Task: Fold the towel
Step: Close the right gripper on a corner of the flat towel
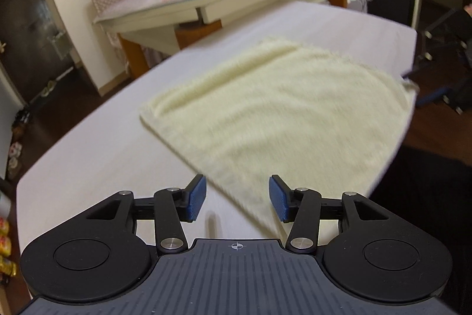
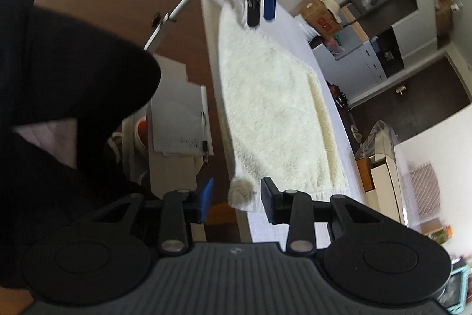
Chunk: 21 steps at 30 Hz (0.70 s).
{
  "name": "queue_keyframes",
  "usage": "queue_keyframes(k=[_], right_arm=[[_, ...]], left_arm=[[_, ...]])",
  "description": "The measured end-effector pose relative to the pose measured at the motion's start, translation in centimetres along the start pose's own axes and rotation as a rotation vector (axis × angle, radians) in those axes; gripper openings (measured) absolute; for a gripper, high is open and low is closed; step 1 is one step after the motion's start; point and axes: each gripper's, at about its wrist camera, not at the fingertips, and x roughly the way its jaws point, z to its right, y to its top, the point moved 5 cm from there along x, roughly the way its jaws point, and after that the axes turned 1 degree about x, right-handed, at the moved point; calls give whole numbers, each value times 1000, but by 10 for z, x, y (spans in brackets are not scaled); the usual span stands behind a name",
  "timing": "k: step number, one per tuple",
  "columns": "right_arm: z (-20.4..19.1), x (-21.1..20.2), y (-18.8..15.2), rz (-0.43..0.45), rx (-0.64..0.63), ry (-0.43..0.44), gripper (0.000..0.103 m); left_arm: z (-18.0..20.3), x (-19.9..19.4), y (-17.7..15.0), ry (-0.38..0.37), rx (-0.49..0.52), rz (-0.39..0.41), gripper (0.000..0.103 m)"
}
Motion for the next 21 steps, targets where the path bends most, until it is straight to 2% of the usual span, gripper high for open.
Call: queue_keyframes(k=[3,8,10,12,16,21], right_arm=[[-4,4,-1,-3,-7,-7,27],[-7,-1,-5,-1,8,-24,8],[-5,-7,-4,2,7,-22,7],[-2,-10,-3,5,-3,-31,7],[14,-20,4,5,-41,-80,7],[50,-18,21,19,-140,-130,7]], left_arm=[[5,-8,-13,14,-2,-12,51],[7,-21,-20,36,-2,1,52],[5,-26,-16,51,-23,35,53],[5,-27,-12,33,-38,53,53],[17,-15,-14,17,31,8,53],[22,-20,-19,-8,37,3,52]])
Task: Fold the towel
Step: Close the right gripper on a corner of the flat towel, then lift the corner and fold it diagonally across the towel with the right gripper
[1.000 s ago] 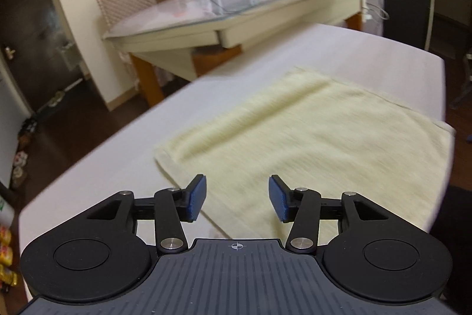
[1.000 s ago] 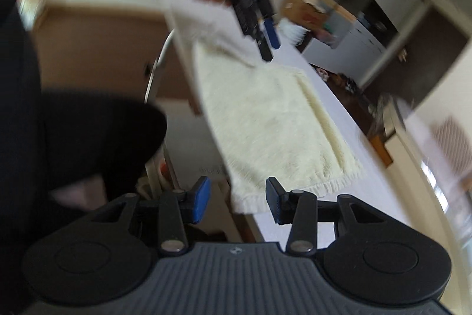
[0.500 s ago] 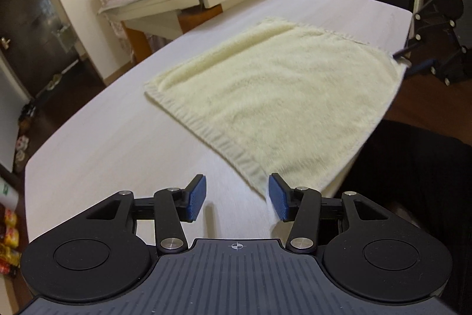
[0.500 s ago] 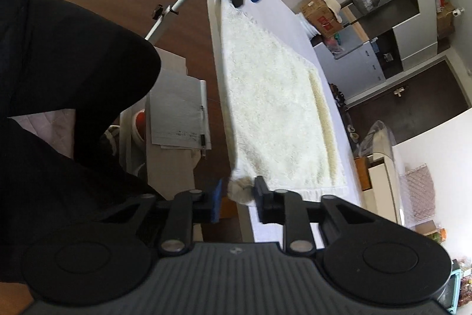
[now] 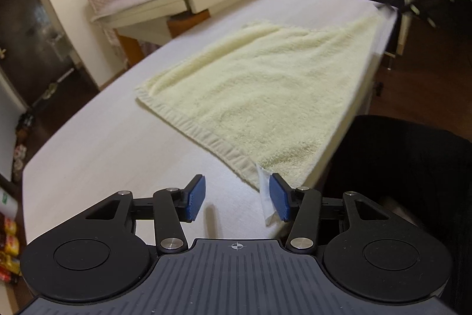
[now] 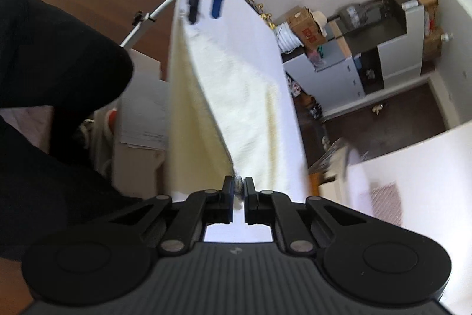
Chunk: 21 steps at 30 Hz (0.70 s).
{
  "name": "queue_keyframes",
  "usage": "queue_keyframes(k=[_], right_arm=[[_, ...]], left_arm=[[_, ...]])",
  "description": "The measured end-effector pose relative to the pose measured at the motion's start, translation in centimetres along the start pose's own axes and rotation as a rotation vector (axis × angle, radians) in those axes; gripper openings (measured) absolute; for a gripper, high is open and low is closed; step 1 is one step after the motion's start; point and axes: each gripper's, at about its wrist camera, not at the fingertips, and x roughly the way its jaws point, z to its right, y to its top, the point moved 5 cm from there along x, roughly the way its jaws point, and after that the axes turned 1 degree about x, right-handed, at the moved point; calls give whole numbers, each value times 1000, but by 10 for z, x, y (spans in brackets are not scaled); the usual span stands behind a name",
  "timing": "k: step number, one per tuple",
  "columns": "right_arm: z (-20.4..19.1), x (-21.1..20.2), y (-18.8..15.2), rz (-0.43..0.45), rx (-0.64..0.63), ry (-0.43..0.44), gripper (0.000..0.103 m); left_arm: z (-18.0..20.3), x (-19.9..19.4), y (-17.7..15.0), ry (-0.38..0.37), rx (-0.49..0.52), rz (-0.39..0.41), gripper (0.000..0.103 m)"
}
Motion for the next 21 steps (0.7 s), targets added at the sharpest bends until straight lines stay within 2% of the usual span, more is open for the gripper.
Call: queue_keyframes(k=[4,11,16,21], right_arm=[[32,24,18,39,-85,-7,7],[86,107,65,119,-243,65,7],[99,176,96,143,-309,143,7],[93,236,114,139,-333,224,7]], left_arm=[[-3,-5,-3,16,-13,12,52],[-30,-28,-6,116,-163,136,54],[-40,-31,-16,142,-224,156,55],[-43,-26,-22,125,-247,159,56]])
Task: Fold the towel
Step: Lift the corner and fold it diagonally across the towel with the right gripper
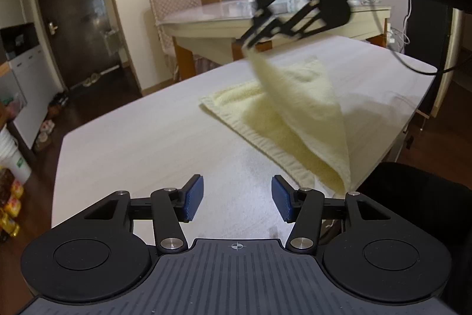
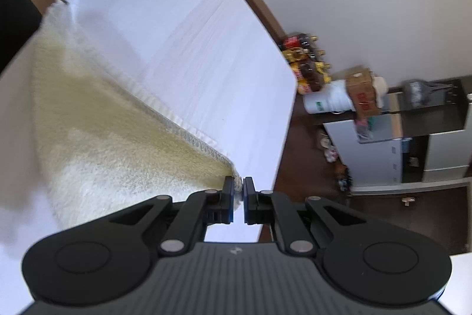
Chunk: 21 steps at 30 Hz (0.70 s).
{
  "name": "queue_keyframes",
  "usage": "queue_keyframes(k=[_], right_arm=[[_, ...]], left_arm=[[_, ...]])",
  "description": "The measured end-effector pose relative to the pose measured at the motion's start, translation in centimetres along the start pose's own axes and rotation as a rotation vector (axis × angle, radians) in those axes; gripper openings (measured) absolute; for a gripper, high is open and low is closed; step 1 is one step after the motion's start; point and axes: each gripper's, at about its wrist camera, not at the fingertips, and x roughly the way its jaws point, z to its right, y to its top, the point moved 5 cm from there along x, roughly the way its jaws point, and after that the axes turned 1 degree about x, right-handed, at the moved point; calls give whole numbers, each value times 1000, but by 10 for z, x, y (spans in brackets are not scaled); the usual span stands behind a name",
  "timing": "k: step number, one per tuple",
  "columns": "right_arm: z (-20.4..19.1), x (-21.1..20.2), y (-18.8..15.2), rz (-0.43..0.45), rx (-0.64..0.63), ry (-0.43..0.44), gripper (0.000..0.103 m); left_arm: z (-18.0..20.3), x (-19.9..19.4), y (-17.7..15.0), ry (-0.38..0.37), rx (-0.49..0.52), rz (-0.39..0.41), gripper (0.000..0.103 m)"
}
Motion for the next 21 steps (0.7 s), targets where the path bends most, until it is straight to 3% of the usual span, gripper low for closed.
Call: queue_keyframes(k=[9,11,13,14,21], right_arm=[[4,69,-1,-12,14,74,7],[3,75,-1,-14,6,76,13],[1,84,-2,-14,-7,49,31],[2,84,-2,-7,4,43,32],[37,51,-16,35,334,-53,41]], left_arm=[[1,3,-1,-31,-5,4,56],[5,0,-2,-37,-5,3,56],[6,-1,-2,-34,-9,5,56],[6,-1,-3,-34,-13,6,56],[2,-5,-8,-2,-44,5,60]])
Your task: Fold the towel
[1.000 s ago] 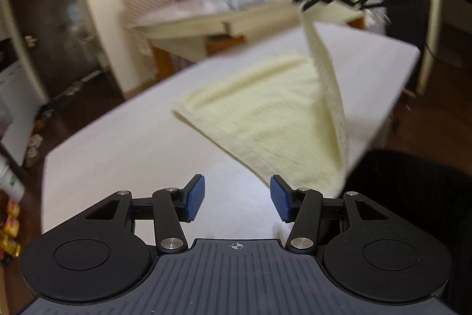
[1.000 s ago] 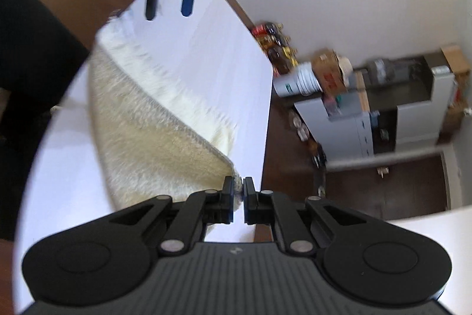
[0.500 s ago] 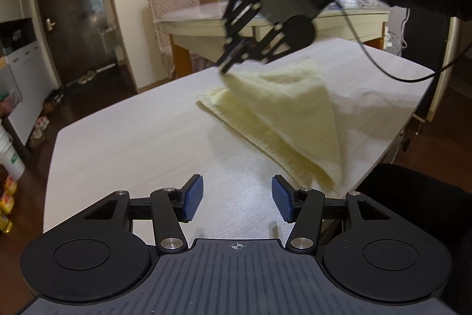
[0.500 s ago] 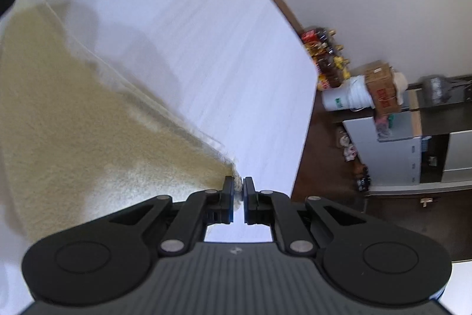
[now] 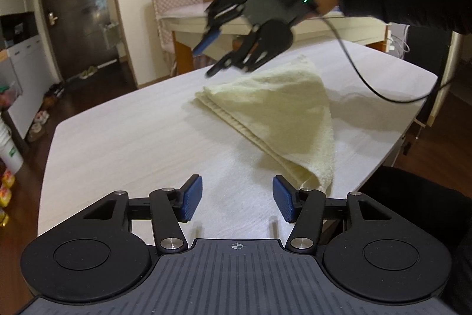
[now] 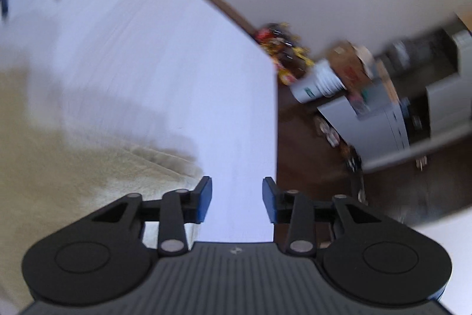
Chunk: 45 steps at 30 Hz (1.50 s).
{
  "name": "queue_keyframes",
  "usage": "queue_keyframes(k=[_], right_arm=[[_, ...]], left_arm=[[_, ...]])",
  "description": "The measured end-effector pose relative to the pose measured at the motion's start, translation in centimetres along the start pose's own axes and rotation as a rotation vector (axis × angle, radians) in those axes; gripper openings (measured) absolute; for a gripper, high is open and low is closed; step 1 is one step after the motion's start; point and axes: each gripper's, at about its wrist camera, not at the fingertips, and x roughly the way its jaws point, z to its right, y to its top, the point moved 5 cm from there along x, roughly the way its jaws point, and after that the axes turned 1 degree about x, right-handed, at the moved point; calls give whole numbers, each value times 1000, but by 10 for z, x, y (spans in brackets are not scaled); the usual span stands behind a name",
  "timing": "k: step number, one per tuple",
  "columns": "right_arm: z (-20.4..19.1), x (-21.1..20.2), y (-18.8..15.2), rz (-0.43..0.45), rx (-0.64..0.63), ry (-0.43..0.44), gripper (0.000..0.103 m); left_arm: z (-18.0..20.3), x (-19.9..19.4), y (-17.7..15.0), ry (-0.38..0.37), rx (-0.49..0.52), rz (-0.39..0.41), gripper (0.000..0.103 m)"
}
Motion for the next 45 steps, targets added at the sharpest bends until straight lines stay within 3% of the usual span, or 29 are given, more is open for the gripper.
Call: queue_keyframes(k=[5,7,11,15,22,26,30,32,40,45], right_arm=[[-25,-73,10,51,219,84,41],[-51,-101,17,91,261,127,43],[-91,-138,30,134,253,132,43],[-140,-159,41,142,197,86,42],[-174,-137,54,73,162,30,31],[-180,-128,61,55,123,15,30],[-183,-128,64,62,120,27,8],[-184,-135,66,87,132,38,8],[-190,-217,66,270,288,297,8],[-177,-237,52,331,391,350,8]], left_arm=[[-13,-6,-1,30,-24,14,62],[-19,-8,0,44,-26,20,75],[-26,-10,6,52,-35,34,93],[-33,-13,15,77,-31,46,93],[-40,-20,29,79,7,79,97],[-47,-17,34,64,0,85,97],[-58,-3,42,33,-16,65,97],[-61,10,51,3,-9,50,97],[-47,67,69,-75,98,-16,97],[-44,95,51,-65,160,-104,97]])
